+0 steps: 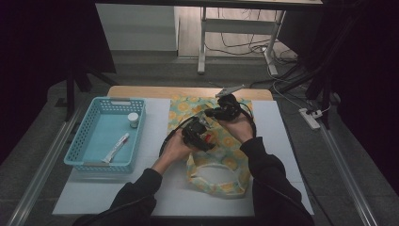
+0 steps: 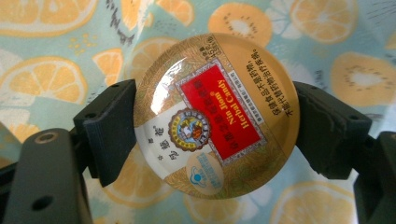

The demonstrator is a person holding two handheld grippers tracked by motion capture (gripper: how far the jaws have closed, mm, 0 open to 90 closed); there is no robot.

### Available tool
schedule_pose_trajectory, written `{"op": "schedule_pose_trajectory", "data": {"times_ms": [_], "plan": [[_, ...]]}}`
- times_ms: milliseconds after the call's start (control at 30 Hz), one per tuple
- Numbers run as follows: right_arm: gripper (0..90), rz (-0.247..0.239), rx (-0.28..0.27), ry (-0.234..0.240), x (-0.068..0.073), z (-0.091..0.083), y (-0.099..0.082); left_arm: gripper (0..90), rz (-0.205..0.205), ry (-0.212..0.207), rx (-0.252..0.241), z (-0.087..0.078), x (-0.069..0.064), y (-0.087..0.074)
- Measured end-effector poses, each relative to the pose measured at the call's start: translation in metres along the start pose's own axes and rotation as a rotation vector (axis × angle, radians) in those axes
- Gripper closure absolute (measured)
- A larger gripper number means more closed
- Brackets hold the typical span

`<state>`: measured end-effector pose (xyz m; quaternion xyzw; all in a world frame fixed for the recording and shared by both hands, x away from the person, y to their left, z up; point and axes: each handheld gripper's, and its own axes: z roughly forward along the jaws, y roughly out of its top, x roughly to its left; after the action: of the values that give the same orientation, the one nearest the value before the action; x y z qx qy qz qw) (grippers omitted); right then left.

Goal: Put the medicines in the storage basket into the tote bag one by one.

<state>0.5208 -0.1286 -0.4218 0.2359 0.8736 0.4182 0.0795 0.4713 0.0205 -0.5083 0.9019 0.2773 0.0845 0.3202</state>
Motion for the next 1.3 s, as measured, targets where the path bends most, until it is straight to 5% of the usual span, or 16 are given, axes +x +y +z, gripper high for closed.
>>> {"op": "schedule_pose_trajectory", "data": {"times_ms": [233, 533, 900, 1300], "plan": [[90.0, 0.006, 0.005, -0.005, -0.002, 0.003, -0.003, 20.4, 0.001, 0.017, 0.012, 0.01, 0.002, -0.001], [90.0, 0.017, -0.001, -0.006, -0.006, 0.004, -0.006, 11.6, -0.012, 0.016, -0.044, 0.015, 0.002, -0.003], [90.0, 0.021, -0.012, 0.002, -0.006, 0.002, -0.007, 4.4, -0.036, -0.07, -0.114, -0.018, -0.003, -0.004], [90.0, 0.018, -0.011, 0.007, -0.005, 0.002, -0.008, 3.1, -0.069, -0.105, -0.172, -0.063, -0.006, -0.014]]}}
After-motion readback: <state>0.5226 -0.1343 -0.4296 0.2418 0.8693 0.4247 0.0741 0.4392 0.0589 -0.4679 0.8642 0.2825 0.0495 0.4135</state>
